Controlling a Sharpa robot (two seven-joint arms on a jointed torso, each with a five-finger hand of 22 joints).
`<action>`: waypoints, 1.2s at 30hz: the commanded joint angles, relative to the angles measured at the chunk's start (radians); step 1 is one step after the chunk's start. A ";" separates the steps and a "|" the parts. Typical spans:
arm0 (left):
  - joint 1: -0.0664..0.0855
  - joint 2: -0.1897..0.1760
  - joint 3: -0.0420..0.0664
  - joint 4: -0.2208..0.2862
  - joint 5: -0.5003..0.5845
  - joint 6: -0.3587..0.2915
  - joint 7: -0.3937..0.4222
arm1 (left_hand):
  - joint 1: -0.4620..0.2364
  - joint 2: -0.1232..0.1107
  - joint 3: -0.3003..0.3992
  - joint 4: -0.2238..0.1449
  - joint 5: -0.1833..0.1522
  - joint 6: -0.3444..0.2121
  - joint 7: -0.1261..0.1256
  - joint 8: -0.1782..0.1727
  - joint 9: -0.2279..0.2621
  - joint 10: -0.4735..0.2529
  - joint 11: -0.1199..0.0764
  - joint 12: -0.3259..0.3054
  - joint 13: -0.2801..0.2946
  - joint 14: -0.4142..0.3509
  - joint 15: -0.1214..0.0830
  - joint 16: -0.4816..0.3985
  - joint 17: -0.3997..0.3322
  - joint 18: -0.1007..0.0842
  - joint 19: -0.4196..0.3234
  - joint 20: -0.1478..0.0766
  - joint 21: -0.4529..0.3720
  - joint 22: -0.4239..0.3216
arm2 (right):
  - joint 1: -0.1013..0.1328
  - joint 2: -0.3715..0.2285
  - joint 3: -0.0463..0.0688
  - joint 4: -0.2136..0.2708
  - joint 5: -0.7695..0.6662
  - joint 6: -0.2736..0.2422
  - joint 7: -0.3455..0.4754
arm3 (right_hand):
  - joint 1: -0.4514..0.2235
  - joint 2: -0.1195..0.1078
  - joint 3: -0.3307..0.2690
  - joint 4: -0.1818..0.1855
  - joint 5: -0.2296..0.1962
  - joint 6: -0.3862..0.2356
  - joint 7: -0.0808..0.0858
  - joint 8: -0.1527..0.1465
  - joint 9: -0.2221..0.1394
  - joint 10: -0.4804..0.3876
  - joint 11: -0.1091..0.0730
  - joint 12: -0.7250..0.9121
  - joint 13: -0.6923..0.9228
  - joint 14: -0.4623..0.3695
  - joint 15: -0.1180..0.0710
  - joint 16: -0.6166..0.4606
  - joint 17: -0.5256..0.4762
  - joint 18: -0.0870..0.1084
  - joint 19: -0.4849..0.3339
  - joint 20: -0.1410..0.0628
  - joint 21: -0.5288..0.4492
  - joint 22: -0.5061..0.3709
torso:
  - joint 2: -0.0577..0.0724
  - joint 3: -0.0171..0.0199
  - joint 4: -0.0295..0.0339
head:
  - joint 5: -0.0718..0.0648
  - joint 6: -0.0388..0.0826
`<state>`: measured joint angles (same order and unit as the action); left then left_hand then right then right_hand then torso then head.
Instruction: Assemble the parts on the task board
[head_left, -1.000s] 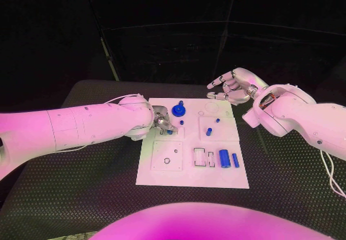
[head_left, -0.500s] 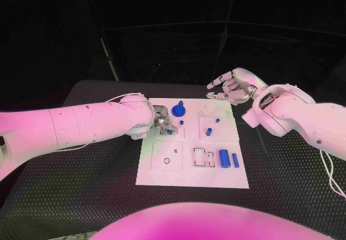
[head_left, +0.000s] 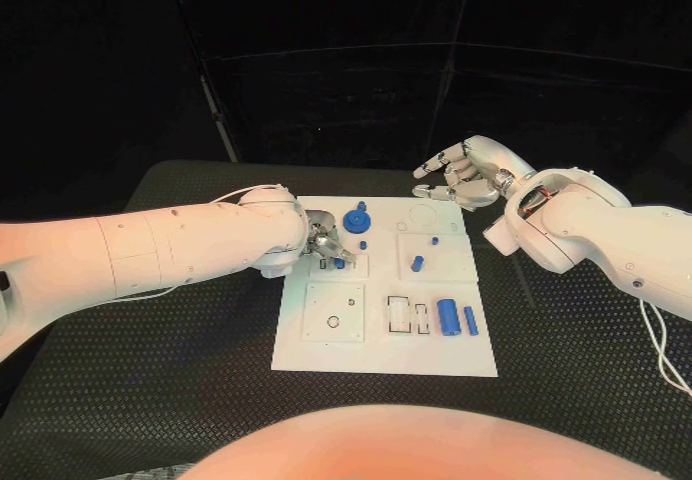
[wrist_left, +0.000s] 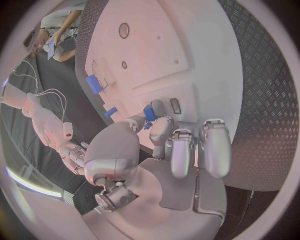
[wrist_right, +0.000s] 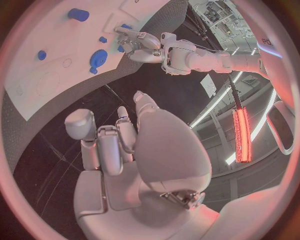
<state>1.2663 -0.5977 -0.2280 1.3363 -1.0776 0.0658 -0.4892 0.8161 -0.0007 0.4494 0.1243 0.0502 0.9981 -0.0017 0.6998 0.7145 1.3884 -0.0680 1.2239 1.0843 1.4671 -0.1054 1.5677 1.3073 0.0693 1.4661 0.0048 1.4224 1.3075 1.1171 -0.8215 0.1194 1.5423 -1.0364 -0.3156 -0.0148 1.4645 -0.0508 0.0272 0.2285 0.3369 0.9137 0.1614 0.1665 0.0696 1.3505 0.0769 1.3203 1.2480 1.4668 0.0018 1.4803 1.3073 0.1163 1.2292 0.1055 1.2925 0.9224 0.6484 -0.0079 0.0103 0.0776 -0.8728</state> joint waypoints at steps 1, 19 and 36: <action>-0.006 -0.002 -0.005 -0.003 -0.005 0.022 -0.024 | -0.014 -0.001 -0.012 0.006 -0.002 0.002 -0.001 -0.007 0.000 0.008 0.002 0.005 0.002 0.104 -0.008 0.003 0.263 -0.020 0.006 -0.006 0.006 0.040 | 0.002 0.000 0.000 0.002 0.001 0.006 0.003 | -0.006 0.007 -0.001 -0.001 0.004 0.005 -0.001 0.007 -0.002 -0.002 -0.005 -0.003 -0.001 0.062 -0.005 -0.005 0.070 0.005 -0.006 -0.001 -0.005 -0.002 | 0.000 -0.0001 0.0004 | 0.000 0.000; -0.002 -0.014 -0.005 0.011 -0.005 0.026 -0.025 | -0.016 -0.001 -0.014 0.007 -0.002 0.003 -0.002 -0.007 0.001 0.009 0.002 0.006 0.004 0.104 -0.008 0.003 0.263 -0.020 0.007 -0.006 0.006 0.041 | 0.002 0.001 0.000 0.000 0.001 0.009 0.003 | -0.013 0.005 -0.004 0.003 0.004 0.005 -0.001 0.007 -0.002 -0.002 -0.005 -0.003 0.000 0.062 -0.005 -0.006 0.070 0.005 -0.006 -0.001 -0.006 -0.004 | -0.001 0.0005 0.0010 | 0.005 0.000; 0.003 -0.018 -0.005 0.017 -0.005 0.033 -0.026 | -0.015 0.001 -0.015 0.007 -0.002 0.005 -0.003 -0.006 0.001 0.010 0.002 0.008 0.006 0.104 -0.008 0.003 0.263 -0.021 0.007 -0.006 0.007 0.042 | 0.002 0.003 0.000 -0.003 0.001 0.014 0.005 | -0.018 0.003 -0.007 0.006 0.005 0.005 -0.001 0.007 -0.002 -0.001 -0.005 -0.003 0.000 0.062 -0.006 -0.006 0.071 0.005 -0.006 -0.001 -0.007 -0.003 | 0.000 0.0000 -0.0006 | 0.009 0.000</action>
<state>1.2713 -0.6151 -0.2298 1.3533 -1.0791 0.0748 -0.4925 0.8087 -0.0009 0.4428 0.1311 0.0502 0.9975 -0.0020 0.6964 0.7145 1.3918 -0.0644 1.2287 1.0892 1.4671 -0.1054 1.5677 1.3073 0.0693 1.4660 0.0050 1.4224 1.3074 1.1171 -0.8190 0.1194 1.5385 -1.0364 -0.3093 -0.0157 1.4553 -0.0496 0.0242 0.2315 0.3369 0.9137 0.1614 0.1704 0.0696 1.3504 0.0768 1.3203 1.2487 1.4668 0.0018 1.4803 1.3078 0.1163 1.2292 0.1055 1.2925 0.9200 0.6478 -0.0077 0.0108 0.0866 -0.8728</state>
